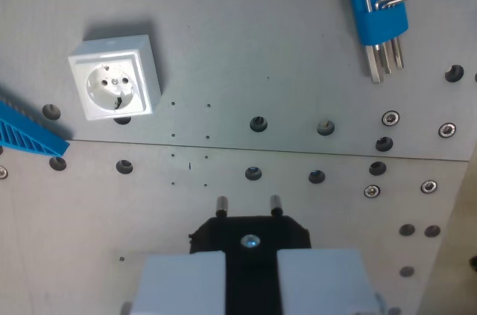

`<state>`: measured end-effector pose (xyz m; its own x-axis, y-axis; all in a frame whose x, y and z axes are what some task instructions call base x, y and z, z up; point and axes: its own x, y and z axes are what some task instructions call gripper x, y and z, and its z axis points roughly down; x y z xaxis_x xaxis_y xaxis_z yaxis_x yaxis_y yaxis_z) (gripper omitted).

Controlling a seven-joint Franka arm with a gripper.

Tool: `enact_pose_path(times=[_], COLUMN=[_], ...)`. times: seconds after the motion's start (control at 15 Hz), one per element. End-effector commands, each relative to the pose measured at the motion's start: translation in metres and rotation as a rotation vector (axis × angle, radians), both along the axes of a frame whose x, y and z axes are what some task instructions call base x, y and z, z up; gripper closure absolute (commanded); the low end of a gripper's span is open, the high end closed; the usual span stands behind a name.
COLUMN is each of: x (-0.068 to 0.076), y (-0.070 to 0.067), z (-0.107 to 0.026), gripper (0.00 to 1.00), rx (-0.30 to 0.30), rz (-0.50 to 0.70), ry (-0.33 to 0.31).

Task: Move above the white socket

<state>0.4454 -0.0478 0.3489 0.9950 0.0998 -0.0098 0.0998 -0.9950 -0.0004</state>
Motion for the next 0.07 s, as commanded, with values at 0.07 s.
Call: enact_pose_path(times=[0.07], x=[-0.0074], y=[0.0058], z=[-0.0066], gripper=[1.00], rx=[-0.001], rz=[0.007], ry=[-0.018])
